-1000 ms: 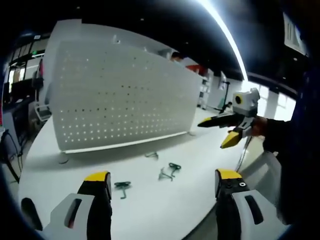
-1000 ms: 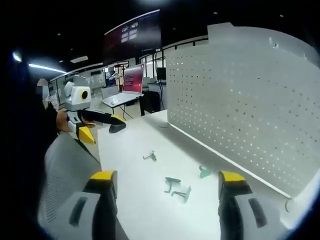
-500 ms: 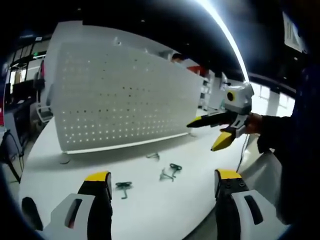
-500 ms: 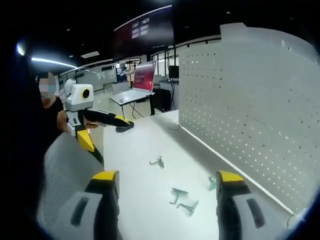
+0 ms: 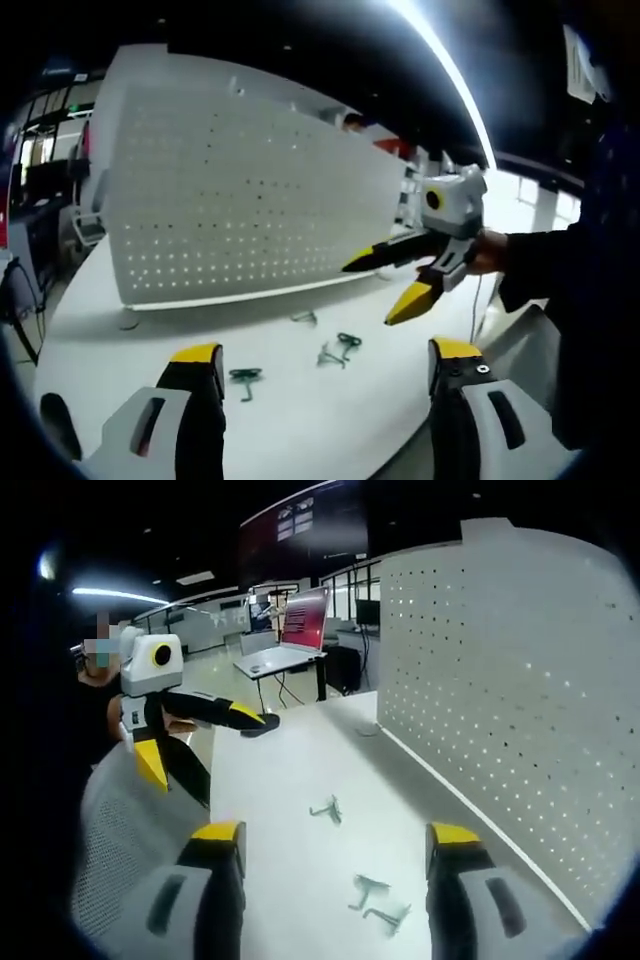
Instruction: Insert the hook assembly into the mounting plate slot until the hook locks in place.
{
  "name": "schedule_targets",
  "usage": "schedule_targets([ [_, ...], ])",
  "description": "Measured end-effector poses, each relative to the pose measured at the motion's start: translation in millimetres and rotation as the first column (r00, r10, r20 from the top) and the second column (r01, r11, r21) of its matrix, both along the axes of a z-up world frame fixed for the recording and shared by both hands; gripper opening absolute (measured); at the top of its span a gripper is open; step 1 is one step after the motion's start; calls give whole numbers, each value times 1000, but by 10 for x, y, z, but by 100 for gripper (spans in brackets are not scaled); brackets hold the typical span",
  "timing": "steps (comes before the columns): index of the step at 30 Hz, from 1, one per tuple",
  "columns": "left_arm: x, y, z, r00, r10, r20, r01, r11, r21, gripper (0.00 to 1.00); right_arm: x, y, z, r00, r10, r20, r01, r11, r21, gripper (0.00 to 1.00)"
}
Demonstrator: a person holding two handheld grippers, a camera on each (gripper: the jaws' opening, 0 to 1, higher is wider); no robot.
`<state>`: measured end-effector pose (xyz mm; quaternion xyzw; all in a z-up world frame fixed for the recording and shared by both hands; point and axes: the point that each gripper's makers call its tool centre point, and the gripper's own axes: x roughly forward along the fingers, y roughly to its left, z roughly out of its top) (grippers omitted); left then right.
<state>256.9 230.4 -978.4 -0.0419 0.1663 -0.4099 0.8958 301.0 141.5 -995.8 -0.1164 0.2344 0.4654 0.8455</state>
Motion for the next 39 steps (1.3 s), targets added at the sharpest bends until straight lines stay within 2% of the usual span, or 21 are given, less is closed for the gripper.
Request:
schedule_targets([
  [13,-26,-36,-31,1000,-22,2,22,1000,21,84,159,272,-182,999,36,-32,-36,999,-16,58],
  [23,-23,-31,-21,1000,-21,3,21,1000,14,83,253,509,-307,996,76,-47,-78,996,-34,51],
  [39,-22,-24,-38,1000,-20,-4,21,1000,16,82,399,792,-582,990,127,-56,-132,987,-89,32],
])
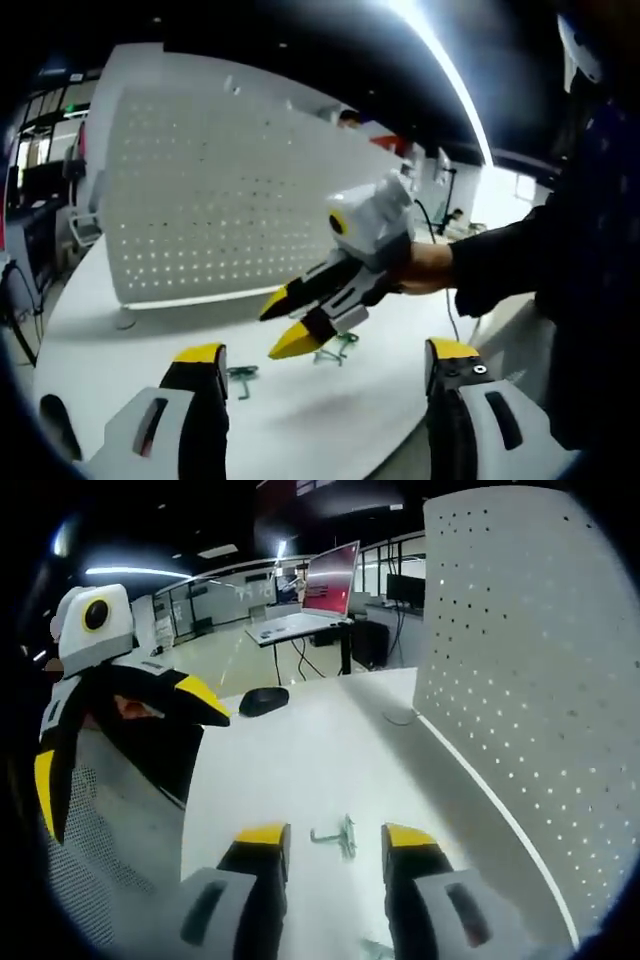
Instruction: Insert the hook assembly into the mounting plate slot until the hook locks in place.
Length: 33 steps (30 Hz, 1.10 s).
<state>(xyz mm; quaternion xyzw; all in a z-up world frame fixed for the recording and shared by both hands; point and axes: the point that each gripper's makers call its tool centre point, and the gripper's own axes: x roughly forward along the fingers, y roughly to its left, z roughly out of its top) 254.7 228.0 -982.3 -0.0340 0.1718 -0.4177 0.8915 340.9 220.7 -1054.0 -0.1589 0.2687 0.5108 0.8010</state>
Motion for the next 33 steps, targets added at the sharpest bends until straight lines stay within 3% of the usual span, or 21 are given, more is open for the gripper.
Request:
schedule_targets([
  [22,8,11,-23,1000,4,-11,-4,1000,5,81,184,238,-411,999,38,5,-37,993,-112,8],
  [33,15,22,-26,1000,9,-14,-9,1000,3,80,205,291,-572,998,57,-1,-57,985,-164,5],
])
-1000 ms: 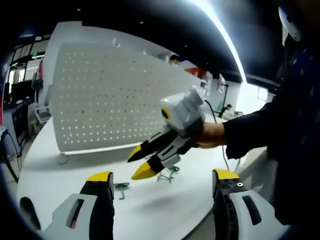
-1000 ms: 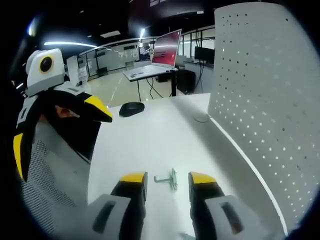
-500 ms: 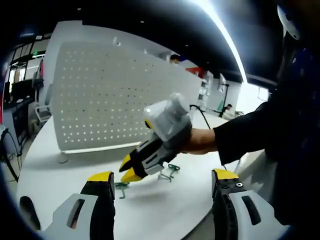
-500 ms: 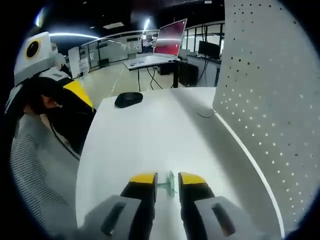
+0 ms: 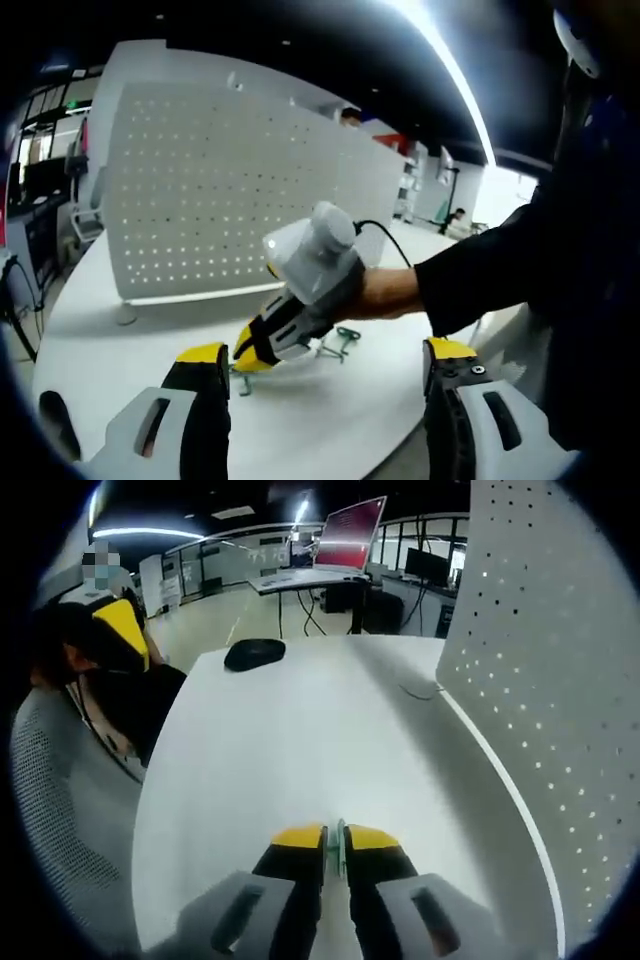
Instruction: Insert the hook assembly into the mounting plate slot until the hook locks in place.
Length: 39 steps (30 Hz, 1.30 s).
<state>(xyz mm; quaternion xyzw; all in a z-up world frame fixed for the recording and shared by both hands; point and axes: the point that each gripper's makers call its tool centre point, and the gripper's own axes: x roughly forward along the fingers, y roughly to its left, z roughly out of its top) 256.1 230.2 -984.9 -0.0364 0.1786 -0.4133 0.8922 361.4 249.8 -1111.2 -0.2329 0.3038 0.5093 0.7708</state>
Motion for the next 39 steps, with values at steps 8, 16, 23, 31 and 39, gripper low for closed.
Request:
schedule_targets([
  [8,-5,-6,-5,1000,-2,-2,2,1000,2,80,17,-14,-109,1000,-6,-16,5,999,-33,2],
  [16,-5,-6,-4,1000,-2,-1,2,1000,2,80,41,-17,-120,1000,-5,-6,5,999,-44,1],
  [23,-5,-6,-1,1000,-3,-1,3,1000,0,80,31,-33,-106,1000,-11,-10,10,999,-44,0],
  [31,-20,-28,-22,1000,-15,-6,15,1000,12,80,21,-61,-53,999,-28,-15,27,999,-30,0],
  [39,-21,-25,-30,1000,-16,-5,16,1000,18,80,12,-106,-23,999,-43,-18,42,999,-25,0],
])
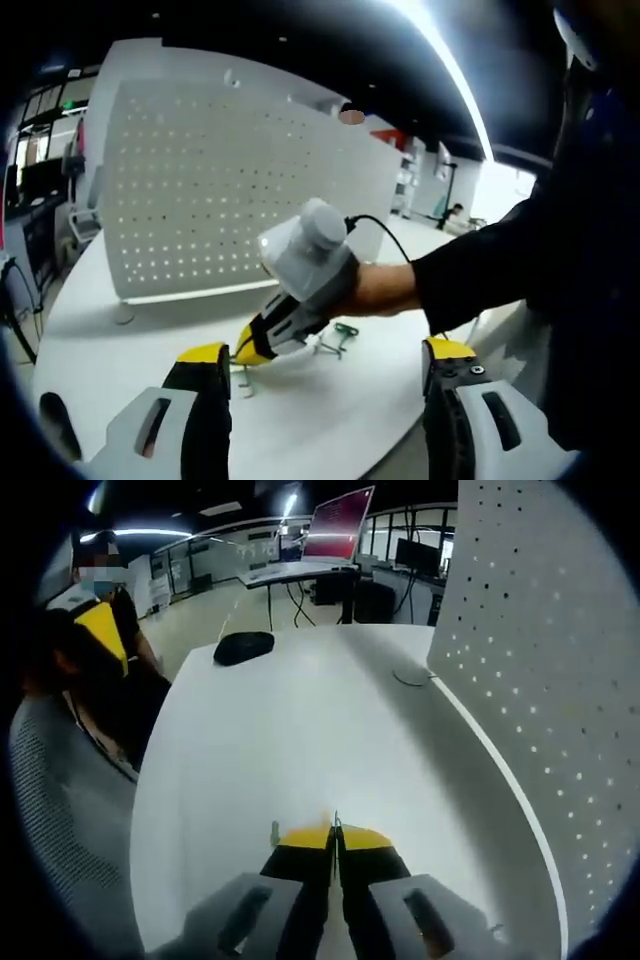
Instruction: Insert the hook assembly into the mounting plate slot until the hook locks in place.
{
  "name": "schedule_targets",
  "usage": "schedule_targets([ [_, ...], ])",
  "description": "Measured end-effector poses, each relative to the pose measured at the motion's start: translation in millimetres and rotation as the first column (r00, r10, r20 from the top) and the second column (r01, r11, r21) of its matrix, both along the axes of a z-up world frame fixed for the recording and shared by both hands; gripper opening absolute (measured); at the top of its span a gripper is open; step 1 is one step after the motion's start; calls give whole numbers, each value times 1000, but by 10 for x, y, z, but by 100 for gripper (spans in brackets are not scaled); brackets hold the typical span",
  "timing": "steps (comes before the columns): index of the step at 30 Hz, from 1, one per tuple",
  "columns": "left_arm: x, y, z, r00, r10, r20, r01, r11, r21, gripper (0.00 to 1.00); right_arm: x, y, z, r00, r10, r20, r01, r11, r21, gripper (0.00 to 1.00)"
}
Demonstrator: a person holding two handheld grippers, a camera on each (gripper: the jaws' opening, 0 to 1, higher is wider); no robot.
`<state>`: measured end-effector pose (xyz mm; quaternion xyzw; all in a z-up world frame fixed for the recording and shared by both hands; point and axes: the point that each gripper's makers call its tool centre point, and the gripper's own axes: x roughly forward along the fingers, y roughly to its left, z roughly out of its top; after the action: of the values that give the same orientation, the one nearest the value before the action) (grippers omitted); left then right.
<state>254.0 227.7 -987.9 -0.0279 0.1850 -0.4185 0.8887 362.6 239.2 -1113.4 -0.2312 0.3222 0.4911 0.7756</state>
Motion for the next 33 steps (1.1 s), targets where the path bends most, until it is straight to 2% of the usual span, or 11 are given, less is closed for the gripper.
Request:
schedule_targets([
  [12,-15,-11,-26,1000,-9,-11,10,1000,5,79,1,-66,126,999,-31,17,30,999,32,0],
  [22,-30,-33,-53,1000,-19,-16,20,1000,20,78,-6,-201,313,997,-72,42,68,995,79,0],
  [27,-33,-40,-57,1000,-24,-14,24,999,29,78,-16,-257,490,994,-97,52,89,987,131,0],
  [33,-30,-52,-27,1000,-27,-1,27,999,38,77,-57,-316,824,989,-131,75,111,968,224,0],
])
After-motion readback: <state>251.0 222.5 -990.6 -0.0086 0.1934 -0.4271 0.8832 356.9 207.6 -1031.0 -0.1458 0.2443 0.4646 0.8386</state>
